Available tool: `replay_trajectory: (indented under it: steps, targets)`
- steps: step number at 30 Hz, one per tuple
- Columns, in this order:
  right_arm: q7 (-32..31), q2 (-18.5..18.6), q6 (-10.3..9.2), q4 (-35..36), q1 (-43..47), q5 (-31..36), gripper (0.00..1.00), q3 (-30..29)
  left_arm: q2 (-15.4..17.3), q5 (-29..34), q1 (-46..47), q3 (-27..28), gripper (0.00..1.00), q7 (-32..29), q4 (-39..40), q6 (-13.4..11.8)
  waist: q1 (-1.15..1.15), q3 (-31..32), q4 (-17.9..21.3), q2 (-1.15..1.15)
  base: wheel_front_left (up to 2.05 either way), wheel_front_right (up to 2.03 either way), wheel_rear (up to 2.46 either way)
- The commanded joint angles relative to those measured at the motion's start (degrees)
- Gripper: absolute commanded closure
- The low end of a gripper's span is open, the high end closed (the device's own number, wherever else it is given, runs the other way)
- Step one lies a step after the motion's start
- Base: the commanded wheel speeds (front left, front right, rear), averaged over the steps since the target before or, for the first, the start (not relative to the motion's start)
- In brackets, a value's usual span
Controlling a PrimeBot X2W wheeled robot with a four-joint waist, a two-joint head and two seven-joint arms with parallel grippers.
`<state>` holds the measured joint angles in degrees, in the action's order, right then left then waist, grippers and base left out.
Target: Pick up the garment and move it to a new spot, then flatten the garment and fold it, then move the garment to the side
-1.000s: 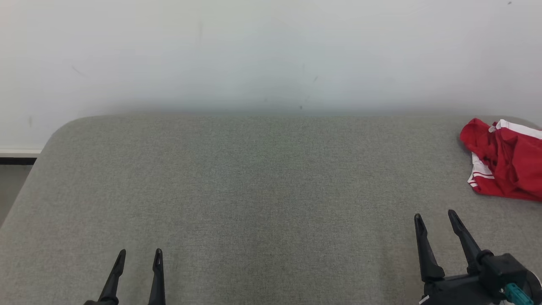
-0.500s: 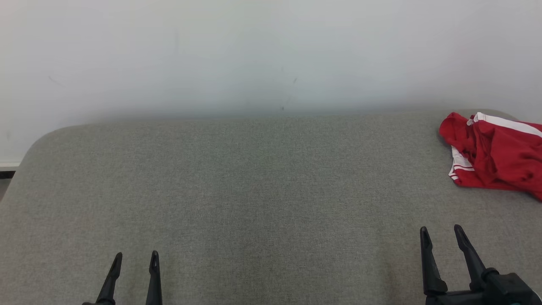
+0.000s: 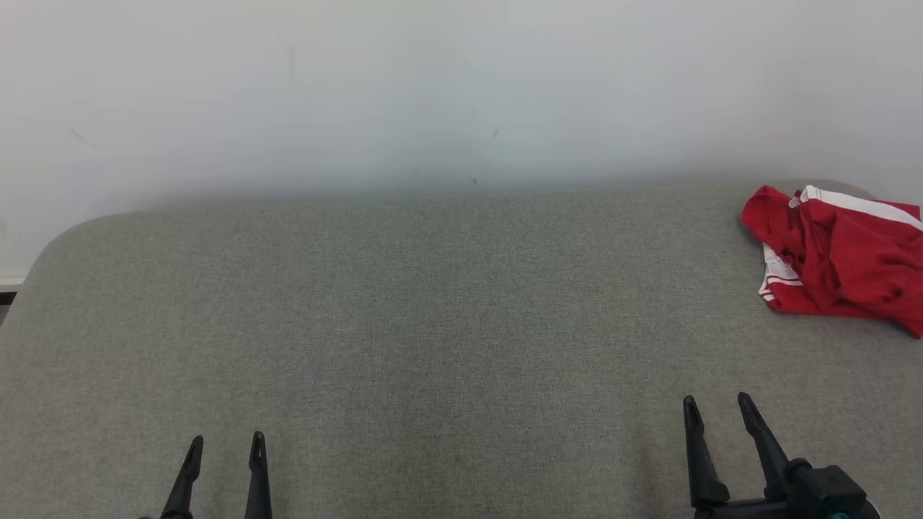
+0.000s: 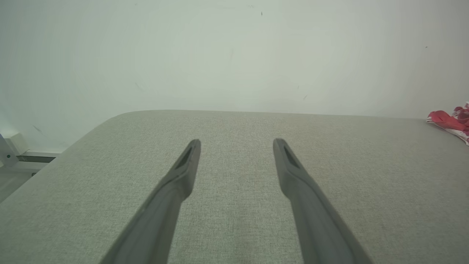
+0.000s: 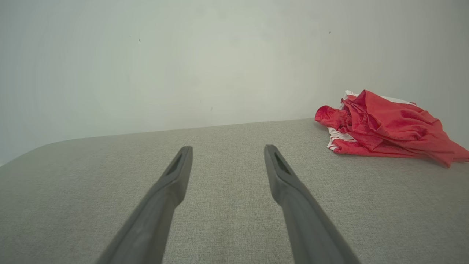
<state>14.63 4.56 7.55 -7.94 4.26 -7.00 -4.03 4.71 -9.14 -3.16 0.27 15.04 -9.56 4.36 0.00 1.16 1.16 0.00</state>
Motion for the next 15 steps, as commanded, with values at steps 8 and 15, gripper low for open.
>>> replay_trajectory:
  steps: [8,15]
  targets:
    - [0.6,0.0,-0.18,-2.6,-2.0,-1.0,0.0,0.9,-0.4,-0.2,0.4,0.7,0.0,0.2,-0.7,0.1,0.0,0.0,-0.1,0.0,0.0,0.0,0.0]
    - [0.1,0.0,0.01,-3.4,-1.6,-1.0,1.0,0.8,-0.5,-0.4,-0.1,0.6,1.0,-0.1,-1.5,0.2,0.0,0.1,-0.1,0.0,0.0,0.0,0.0]
